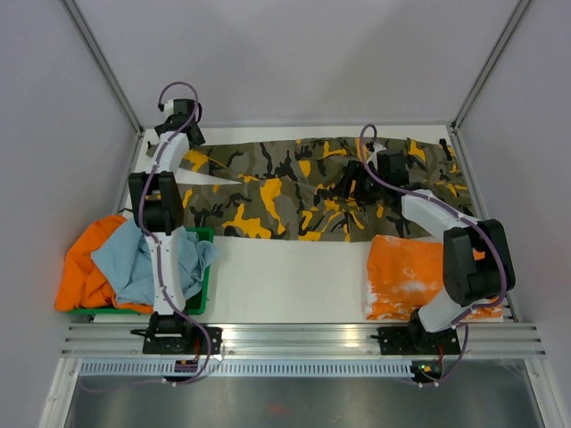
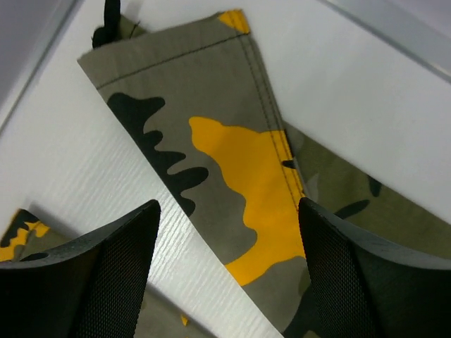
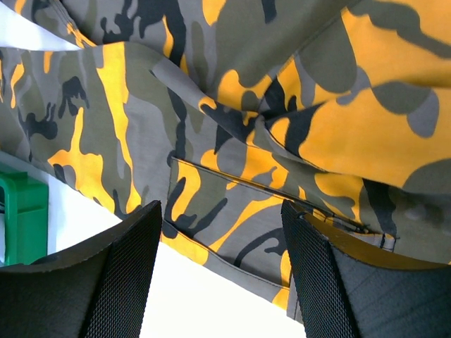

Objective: Fold and stack the trousers
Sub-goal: Flatten the trousers out

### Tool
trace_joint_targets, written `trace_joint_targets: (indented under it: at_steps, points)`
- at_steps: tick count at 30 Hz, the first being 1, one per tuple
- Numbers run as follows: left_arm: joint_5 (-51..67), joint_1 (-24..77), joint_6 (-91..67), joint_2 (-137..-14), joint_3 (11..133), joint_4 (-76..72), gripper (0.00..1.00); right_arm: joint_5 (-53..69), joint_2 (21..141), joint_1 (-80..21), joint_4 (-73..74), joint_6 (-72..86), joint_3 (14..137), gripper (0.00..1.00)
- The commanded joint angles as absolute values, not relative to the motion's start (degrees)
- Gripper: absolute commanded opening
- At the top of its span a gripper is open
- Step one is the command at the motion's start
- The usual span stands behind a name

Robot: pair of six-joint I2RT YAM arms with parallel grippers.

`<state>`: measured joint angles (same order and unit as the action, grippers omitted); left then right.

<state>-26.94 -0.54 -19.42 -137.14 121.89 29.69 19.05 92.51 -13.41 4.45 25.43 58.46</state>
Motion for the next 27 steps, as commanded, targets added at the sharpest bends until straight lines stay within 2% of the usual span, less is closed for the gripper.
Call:
trace_joint_targets:
  at_steps: [1, 5, 11, 14, 20, 27]
  points:
    - [-26.11, -2.29, -29.87, -138.34, 122.87, 30.25, 0.84, 17.84, 91.84, -13.80, 0.45, 26.89, 56.78, 0.76]
    - [-24.96, -2.28, -37.86, -139.57, 124.01, 26.46, 0.81, 17.93, 92.29, -14.06, -1.58, 28.04, 55.55, 0.76]
    - [-24.00, -2.90, -39.19, -142.90, 128.65, 19.78, 0.79, 16.09, 92.46, -14.24, -0.26, 26.02, 55.81, 0.75]
    - [-21.01, -3.69, -41.30, -147.12, 133.40, 21.26, 0.79, 14.86, 92.98, -14.24, 1.49, 25.31, 56.07, 0.76]
    - [-14.42, -5.53, -48.95, -149.50, 132.62, 20.30, 0.80, 15.29, 95.09, -14.24, 0.79, 25.93, 56.51, 0.76]
    - [-16.18, -6.68, -51.77, -151.08, 134.03, 28.47, 0.81, 16.08, 97.20, -14.15, 0.62, 25.75, 57.57, 0.76]
